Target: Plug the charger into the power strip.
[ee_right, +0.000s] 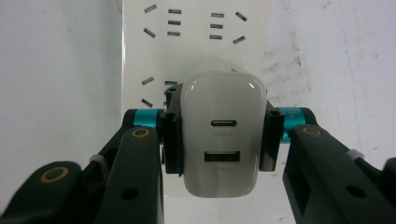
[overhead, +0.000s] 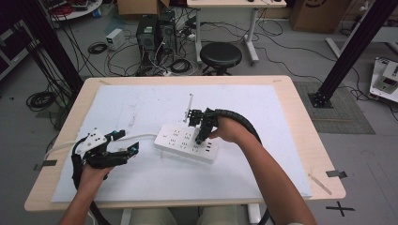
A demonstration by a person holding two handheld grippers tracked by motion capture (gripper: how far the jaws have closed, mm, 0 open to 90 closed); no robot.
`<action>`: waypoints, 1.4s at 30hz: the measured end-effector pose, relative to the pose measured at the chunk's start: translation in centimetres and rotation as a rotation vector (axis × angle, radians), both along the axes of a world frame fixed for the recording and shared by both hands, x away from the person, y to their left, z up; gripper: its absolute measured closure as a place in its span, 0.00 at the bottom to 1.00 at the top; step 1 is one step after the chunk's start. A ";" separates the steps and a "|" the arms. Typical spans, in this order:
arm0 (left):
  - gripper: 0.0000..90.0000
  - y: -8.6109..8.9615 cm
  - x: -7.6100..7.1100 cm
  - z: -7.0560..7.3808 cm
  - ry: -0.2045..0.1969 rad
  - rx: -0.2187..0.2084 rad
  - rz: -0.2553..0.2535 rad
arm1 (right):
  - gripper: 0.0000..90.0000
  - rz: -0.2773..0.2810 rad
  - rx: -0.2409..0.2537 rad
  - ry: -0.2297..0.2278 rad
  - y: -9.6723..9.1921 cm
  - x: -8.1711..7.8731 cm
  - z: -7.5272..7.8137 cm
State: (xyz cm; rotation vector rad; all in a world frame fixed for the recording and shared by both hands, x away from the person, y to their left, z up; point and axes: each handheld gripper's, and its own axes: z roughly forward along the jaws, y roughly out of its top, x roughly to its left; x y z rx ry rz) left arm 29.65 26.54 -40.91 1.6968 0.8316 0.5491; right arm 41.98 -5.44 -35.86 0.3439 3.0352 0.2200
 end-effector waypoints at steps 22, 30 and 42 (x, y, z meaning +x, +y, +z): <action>0.26 0.2 0.1 -0.3 -0.003 -0.018 0.007 | 0.70 -0.028 -0.106 0.027 2.1 0.5 -0.8; 0.26 -0.3 0.1 -0.4 -0.011 -0.025 0.010 | 0.71 -0.058 -0.098 0.032 1.9 0.6 -1.0; 0.26 -0.4 0.1 -0.5 -0.006 -0.026 0.012 | 0.71 -0.112 -0.048 0.042 1.6 0.6 -1.7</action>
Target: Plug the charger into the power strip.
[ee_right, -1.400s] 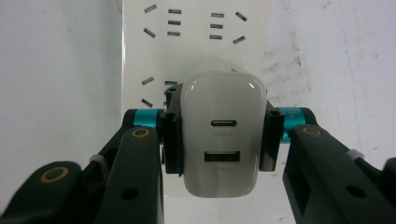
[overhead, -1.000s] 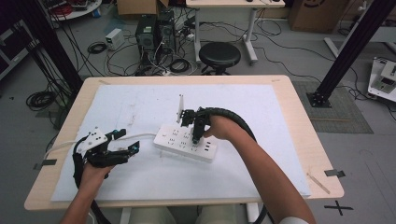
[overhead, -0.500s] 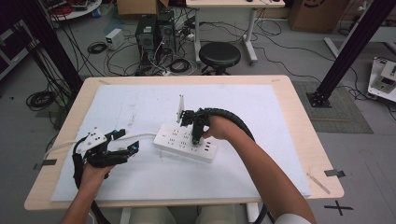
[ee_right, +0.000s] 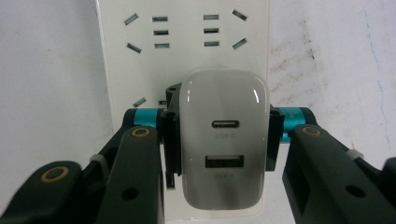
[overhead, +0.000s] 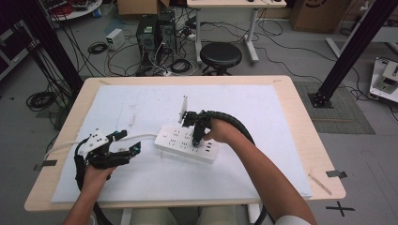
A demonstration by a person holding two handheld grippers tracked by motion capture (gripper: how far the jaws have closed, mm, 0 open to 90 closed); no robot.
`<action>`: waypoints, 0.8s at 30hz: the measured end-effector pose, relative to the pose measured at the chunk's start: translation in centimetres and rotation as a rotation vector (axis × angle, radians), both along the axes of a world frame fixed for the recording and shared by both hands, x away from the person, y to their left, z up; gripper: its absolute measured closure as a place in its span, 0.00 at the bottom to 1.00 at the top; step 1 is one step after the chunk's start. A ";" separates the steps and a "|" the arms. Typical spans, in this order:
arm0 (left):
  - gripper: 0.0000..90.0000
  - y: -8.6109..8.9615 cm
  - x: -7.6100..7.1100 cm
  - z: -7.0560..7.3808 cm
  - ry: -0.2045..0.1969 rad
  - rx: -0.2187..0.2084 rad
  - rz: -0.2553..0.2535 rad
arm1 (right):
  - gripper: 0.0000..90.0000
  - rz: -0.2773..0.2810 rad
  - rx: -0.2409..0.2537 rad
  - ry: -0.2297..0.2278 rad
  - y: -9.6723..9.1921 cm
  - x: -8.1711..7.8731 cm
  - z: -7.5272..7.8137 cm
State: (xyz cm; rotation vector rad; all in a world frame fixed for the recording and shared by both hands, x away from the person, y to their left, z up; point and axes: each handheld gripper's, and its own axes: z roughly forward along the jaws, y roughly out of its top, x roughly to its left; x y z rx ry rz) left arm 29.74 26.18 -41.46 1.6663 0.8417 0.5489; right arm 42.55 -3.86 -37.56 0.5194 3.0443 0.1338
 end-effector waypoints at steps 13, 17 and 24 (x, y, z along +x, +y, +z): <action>0.26 0.7 0.0 -0.1 0.023 -0.003 0.000 | 0.42 -0.089 0.208 -0.080 -2.9 -1.0 -0.2; 0.26 0.6 0.0 0.0 0.023 -0.013 0.007 | 0.27 -0.159 0.306 -0.120 -4.6 -1.3 0.3; 0.26 0.4 -0.3 -0.1 0.021 -0.011 0.006 | 0.24 -0.208 0.433 -0.172 -6.9 -2.1 1.4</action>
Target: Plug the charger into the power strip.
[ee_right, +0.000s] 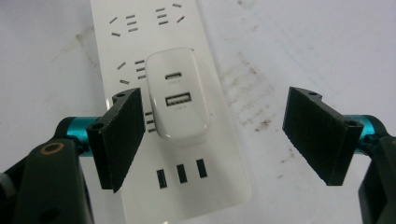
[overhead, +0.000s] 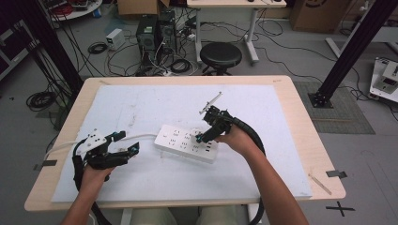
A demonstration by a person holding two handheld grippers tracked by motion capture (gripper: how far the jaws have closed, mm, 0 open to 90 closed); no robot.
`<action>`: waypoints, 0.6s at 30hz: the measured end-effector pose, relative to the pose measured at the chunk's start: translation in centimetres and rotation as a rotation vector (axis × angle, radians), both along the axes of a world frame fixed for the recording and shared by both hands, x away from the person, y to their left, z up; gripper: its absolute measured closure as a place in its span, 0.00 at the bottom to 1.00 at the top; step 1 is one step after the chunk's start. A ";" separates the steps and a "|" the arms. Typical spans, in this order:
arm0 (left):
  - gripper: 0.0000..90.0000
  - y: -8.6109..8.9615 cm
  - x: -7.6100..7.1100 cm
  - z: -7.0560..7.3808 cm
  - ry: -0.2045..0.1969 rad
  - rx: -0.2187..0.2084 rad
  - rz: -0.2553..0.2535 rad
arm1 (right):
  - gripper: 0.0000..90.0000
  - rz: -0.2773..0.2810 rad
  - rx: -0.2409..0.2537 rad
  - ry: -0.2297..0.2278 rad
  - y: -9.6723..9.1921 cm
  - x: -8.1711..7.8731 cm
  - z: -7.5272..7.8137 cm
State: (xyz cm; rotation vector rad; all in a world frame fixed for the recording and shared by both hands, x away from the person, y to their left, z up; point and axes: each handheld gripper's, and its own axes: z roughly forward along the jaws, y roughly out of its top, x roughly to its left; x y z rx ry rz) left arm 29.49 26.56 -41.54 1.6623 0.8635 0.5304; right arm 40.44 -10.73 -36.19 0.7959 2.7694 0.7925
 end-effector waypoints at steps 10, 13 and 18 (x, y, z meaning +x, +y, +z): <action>0.26 -0.4 -0.4 -0.1 0.007 -0.004 -0.002 | 0.24 -0.116 0.111 -0.098 -4.8 -2.0 0.8; 0.26 -0.5 -0.5 0.0 0.005 -0.001 -0.004 | 0.24 -0.156 0.112 -0.114 -6.2 -2.8 0.7; 0.26 -0.8 -0.5 0.2 -0.001 -0.002 -0.004 | 0.24 -0.202 0.125 -0.138 -8.6 -4.2 0.5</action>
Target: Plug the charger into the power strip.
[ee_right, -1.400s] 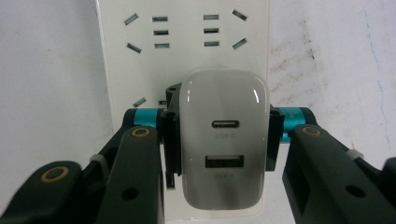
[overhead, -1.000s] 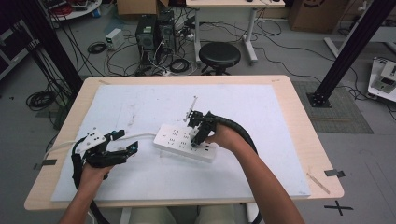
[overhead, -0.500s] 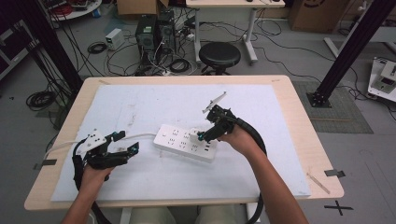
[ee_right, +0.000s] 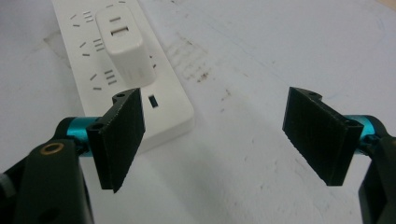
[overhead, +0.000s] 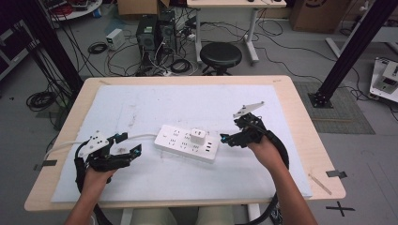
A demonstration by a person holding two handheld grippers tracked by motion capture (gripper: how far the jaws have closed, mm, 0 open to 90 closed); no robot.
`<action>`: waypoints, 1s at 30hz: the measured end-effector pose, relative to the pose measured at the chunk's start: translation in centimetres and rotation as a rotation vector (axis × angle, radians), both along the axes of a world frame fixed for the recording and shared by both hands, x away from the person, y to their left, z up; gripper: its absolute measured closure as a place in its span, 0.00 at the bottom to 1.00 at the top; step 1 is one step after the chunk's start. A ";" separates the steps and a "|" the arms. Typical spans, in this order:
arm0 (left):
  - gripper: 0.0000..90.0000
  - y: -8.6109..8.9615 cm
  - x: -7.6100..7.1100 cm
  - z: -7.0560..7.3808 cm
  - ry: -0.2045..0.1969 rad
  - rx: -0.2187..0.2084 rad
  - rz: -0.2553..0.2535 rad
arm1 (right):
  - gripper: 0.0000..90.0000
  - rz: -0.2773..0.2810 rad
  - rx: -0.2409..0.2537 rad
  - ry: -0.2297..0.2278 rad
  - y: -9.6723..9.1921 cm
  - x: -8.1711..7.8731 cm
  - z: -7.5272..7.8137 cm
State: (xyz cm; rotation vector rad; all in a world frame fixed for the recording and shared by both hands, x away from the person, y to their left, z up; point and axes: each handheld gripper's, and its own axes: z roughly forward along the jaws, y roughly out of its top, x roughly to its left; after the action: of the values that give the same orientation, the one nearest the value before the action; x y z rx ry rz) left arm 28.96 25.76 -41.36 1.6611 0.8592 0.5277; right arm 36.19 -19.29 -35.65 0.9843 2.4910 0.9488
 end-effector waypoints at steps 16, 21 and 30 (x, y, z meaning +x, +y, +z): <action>0.26 0.6 0.2 0.6 -0.008 0.000 0.035 | 0.23 -0.078 0.044 -0.043 -4.4 -2.7 -0.5; 0.26 0.5 0.2 0.8 -0.015 0.013 0.029 | 0.23 -0.095 0.070 -0.048 -4.9 -3.2 -0.8; 0.26 0.4 0.0 0.9 -0.018 0.016 0.021 | 0.23 -0.116 0.078 -0.042 -5.4 -4.0 -1.3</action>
State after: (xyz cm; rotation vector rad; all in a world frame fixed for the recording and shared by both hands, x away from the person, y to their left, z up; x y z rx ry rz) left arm 28.96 26.15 -40.41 1.6610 0.8621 0.5650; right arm 32.18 -24.71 -36.96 1.1084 2.3500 1.0261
